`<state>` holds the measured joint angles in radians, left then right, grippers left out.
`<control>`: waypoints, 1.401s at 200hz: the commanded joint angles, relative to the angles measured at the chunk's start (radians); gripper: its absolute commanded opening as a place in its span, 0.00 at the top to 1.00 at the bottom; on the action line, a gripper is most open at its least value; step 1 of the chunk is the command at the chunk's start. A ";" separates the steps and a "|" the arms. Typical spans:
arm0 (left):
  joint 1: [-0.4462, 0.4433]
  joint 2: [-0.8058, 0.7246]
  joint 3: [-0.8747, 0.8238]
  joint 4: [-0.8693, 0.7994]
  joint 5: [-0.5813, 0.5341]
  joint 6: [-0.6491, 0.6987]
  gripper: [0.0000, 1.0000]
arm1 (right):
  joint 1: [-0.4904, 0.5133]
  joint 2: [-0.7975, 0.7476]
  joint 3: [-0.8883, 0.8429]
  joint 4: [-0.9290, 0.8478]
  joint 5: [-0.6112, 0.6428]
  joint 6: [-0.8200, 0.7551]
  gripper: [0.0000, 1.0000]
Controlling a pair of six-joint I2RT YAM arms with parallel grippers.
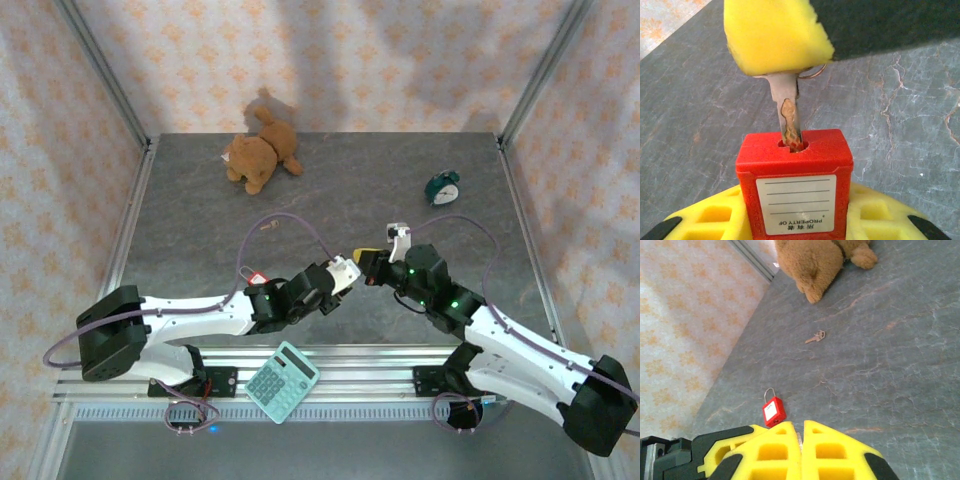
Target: Unlock with the key
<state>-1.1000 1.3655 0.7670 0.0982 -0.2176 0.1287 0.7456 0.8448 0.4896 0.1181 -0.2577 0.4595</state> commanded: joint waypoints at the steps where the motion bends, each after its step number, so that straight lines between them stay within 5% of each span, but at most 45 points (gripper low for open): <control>1: -0.005 -0.066 0.093 0.072 -0.022 -0.024 0.74 | 0.025 -0.010 -0.028 -0.031 -0.113 -0.014 0.98; 201: -0.004 -0.030 0.112 0.092 -0.021 -0.003 0.75 | 0.041 0.005 -0.035 -0.117 -0.128 -0.081 0.98; 280: 0.078 -0.036 0.116 0.114 0.089 -0.124 0.76 | 0.041 0.000 -0.075 -0.080 -0.149 -0.083 0.98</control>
<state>-1.0592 1.3491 0.7979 0.0078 -0.1089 0.0586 0.7521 0.8440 0.4644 0.1570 -0.2878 0.3950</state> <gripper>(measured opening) 0.348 0.043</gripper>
